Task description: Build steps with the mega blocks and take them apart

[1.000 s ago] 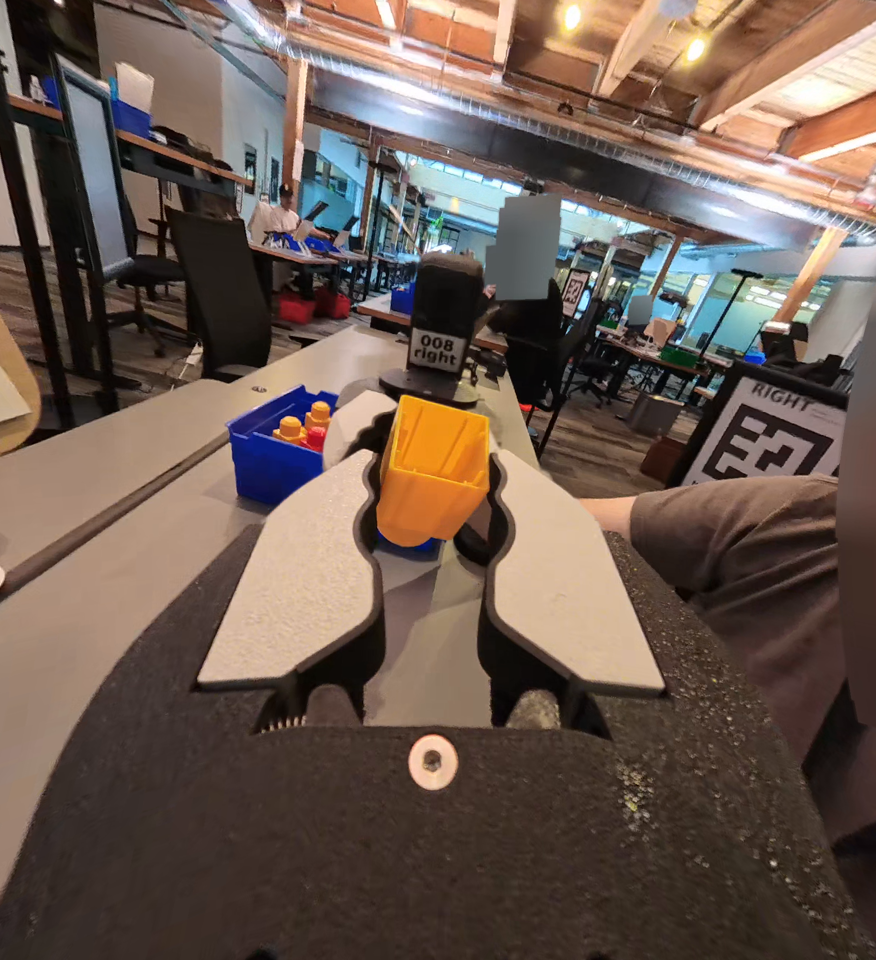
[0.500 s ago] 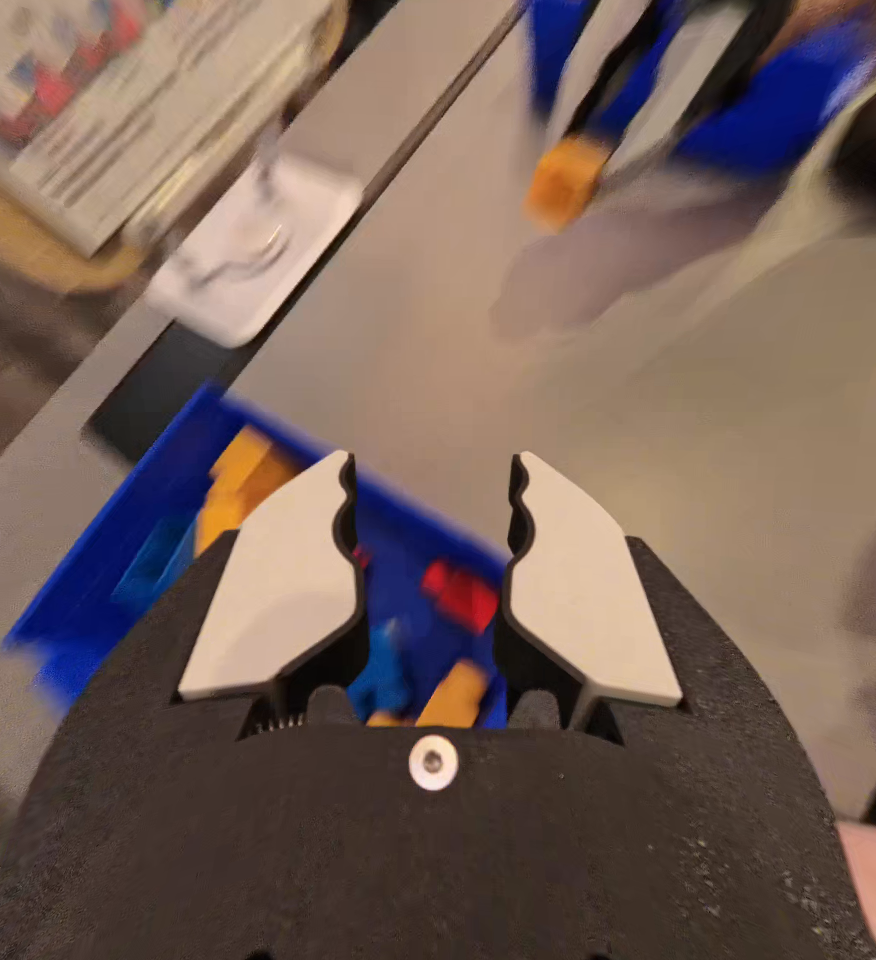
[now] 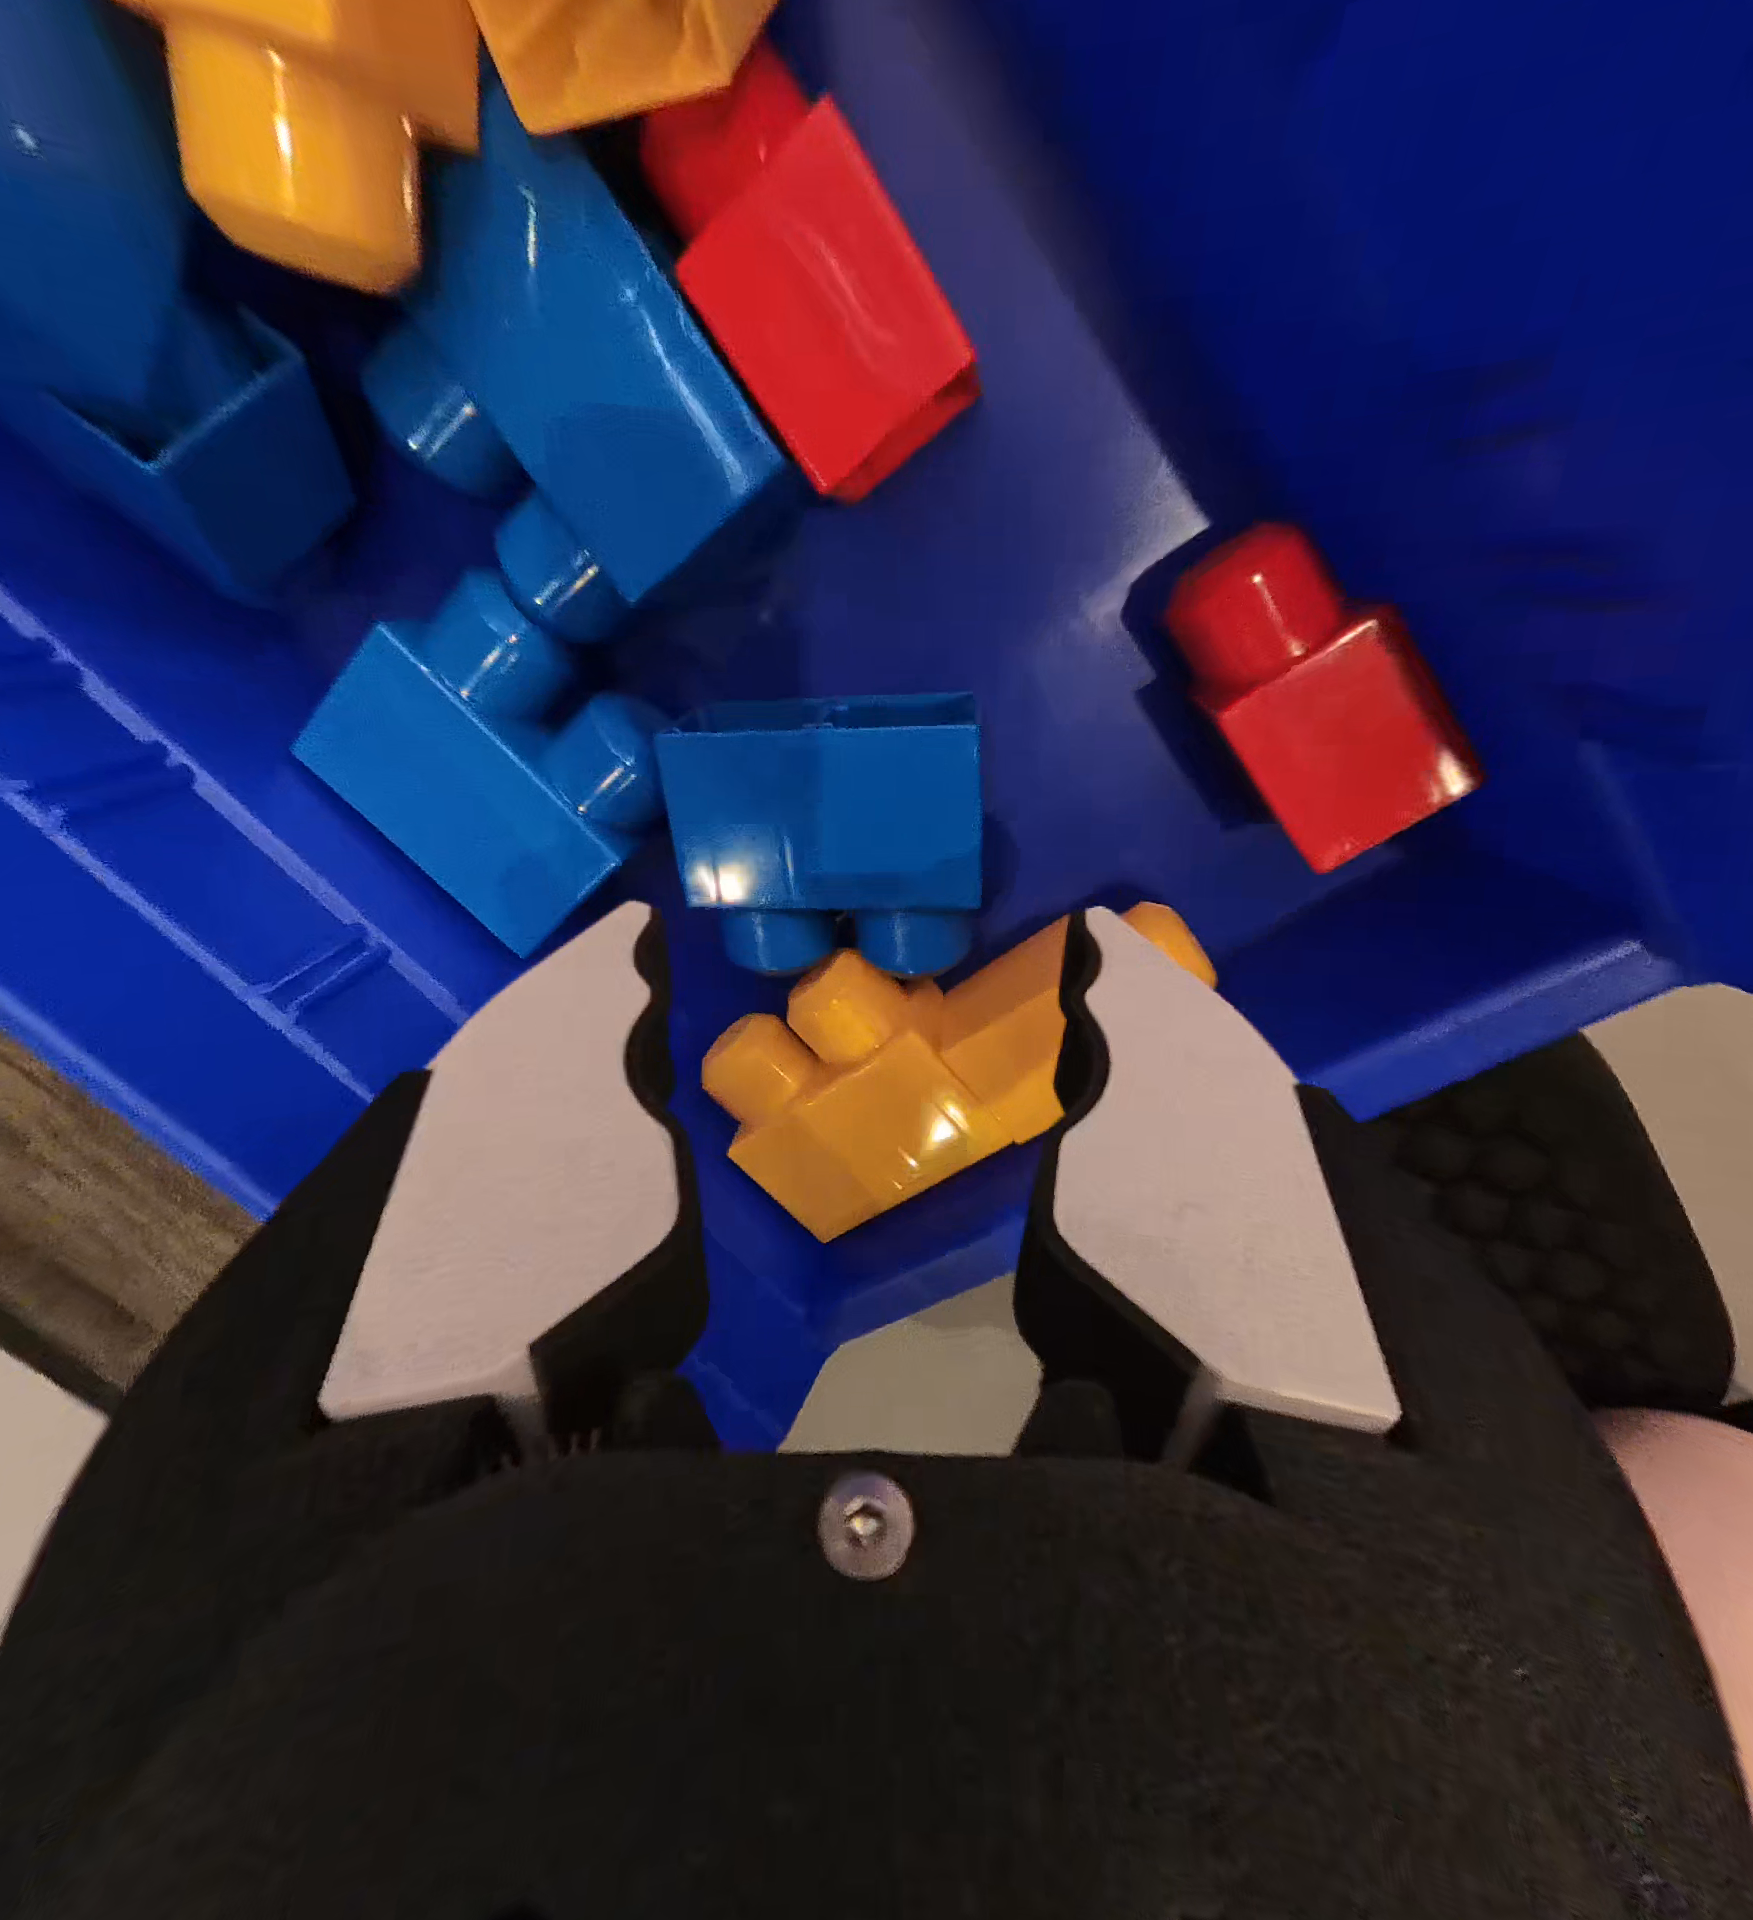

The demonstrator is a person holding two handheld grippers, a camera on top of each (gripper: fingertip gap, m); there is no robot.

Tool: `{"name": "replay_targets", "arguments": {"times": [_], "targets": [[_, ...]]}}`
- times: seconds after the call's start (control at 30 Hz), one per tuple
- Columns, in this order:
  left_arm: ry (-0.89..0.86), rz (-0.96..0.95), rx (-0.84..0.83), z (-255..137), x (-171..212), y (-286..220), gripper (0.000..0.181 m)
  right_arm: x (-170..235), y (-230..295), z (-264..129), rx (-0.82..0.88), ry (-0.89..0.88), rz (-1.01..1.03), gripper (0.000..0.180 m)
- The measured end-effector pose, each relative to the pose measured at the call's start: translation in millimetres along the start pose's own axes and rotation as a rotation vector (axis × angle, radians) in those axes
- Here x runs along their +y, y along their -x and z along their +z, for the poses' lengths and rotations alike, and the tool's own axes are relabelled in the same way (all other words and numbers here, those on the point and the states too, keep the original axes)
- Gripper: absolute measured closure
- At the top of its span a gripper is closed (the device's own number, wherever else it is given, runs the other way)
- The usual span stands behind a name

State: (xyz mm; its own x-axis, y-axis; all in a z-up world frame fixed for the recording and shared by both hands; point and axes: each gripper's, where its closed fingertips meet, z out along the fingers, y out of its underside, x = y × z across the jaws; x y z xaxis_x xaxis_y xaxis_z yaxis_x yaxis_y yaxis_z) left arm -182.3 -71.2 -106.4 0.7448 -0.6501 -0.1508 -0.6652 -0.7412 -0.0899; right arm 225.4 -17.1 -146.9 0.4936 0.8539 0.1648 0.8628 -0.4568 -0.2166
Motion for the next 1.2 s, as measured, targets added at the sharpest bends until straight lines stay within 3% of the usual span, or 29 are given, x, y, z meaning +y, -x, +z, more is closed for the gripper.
{"name": "replay_targets", "arguments": {"times": [0.13, 0.47, 0.77, 0.87, 0.97, 1.1, 1.2], "targets": [[0.076, -0.031, 0.003, 14, 6, 4, 0.106, -4, -10, -11, 0.077, -0.029, -0.006, 0.14], [0.14, -0.048, 0.013, 40, 9, 13, 0.101, -15, -1, -30, 0.077, -0.103, -0.051, 0.14], [0.104, 0.05, -0.047, 33, 1, 15, 0.107, -18, 0, -32, 0.076, -0.12, -0.055, 0.14], [-0.025, 0.033, -0.04, 10, -9, 15, 0.107, -24, 0, -38, 0.076, -0.163, -0.049, 0.14], [-0.276, 0.071, -0.043, -27, -34, 11, 0.107, -41, 4, -50, 0.071, -0.269, -0.056, 0.14], [-0.724, 0.143, 0.007, -102, -97, -23, 0.108, -94, 22, -99, 0.076, -0.676, -0.087, 0.14], [-1.056, 0.122, 0.248, -161, -149, -74, 0.108, -117, 41, -148, 0.148, -1.006, -0.178, 0.14]]}}
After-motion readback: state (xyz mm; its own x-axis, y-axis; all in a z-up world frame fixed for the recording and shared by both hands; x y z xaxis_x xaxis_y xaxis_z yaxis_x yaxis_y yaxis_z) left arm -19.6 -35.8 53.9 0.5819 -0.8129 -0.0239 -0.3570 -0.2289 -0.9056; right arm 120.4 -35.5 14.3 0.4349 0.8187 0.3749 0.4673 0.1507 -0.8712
